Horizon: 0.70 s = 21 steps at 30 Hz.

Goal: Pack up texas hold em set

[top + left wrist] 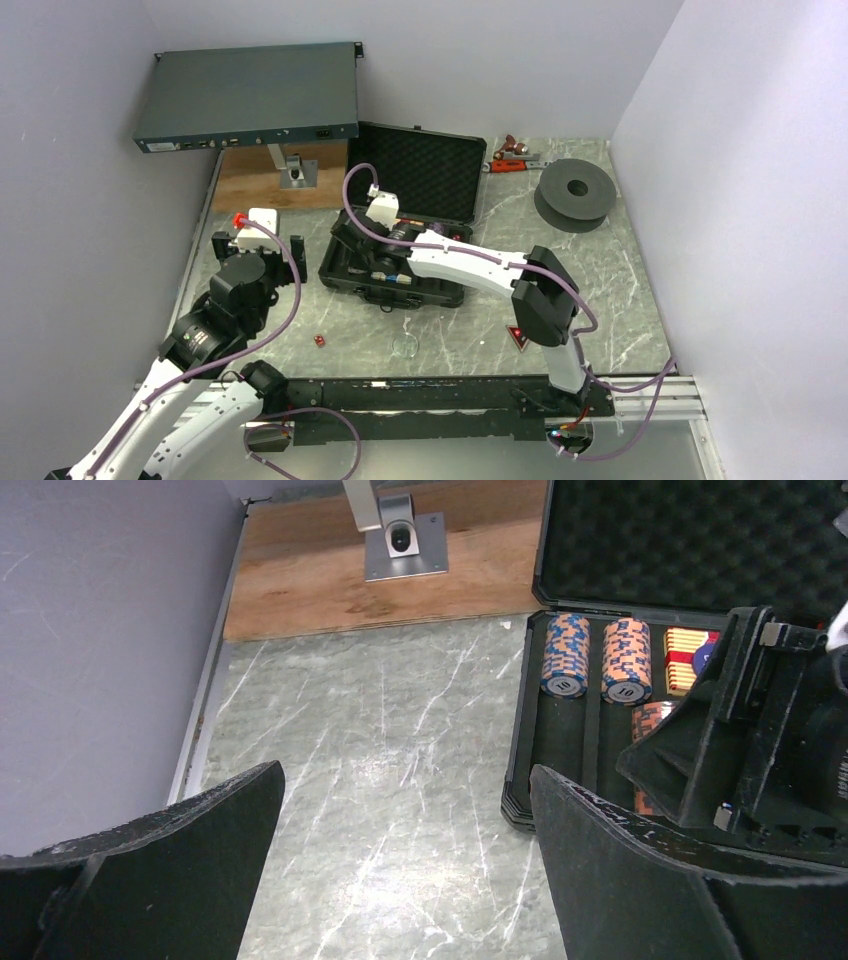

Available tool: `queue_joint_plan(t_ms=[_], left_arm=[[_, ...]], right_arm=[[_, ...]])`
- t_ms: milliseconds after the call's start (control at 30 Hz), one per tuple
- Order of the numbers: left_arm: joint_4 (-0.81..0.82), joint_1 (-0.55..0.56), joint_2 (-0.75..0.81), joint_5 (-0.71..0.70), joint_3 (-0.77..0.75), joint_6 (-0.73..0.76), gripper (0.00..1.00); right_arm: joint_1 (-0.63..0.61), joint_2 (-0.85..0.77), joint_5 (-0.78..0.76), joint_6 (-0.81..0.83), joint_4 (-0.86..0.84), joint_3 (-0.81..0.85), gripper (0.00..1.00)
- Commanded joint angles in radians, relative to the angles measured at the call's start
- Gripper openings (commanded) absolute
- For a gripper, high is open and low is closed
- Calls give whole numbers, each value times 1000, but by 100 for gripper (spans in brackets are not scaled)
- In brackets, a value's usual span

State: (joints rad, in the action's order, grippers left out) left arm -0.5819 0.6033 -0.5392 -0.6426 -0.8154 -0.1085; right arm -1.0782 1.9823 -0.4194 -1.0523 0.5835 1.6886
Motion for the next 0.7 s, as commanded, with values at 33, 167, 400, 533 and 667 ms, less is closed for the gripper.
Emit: queue_joint_plan(t_ms=[33,167,400,533,667], left_arm=[[54,-6,13,-20,13,18,100],[53,-7,9,-23,14,18,100],[48,-7,6,-27,11,14,100],[53,-7,10,-25,15,17,100],[50,-7,4,-26,13,17,100]], right_arm=[[20,21,-26,-39,-26,91,0],[26,43,-19,-53,-6,102,0],[32,58,-57,-97,20,90,0],[40,77,-35,-72,4,95,2],[50,92,-31,-64,1,103,2]])
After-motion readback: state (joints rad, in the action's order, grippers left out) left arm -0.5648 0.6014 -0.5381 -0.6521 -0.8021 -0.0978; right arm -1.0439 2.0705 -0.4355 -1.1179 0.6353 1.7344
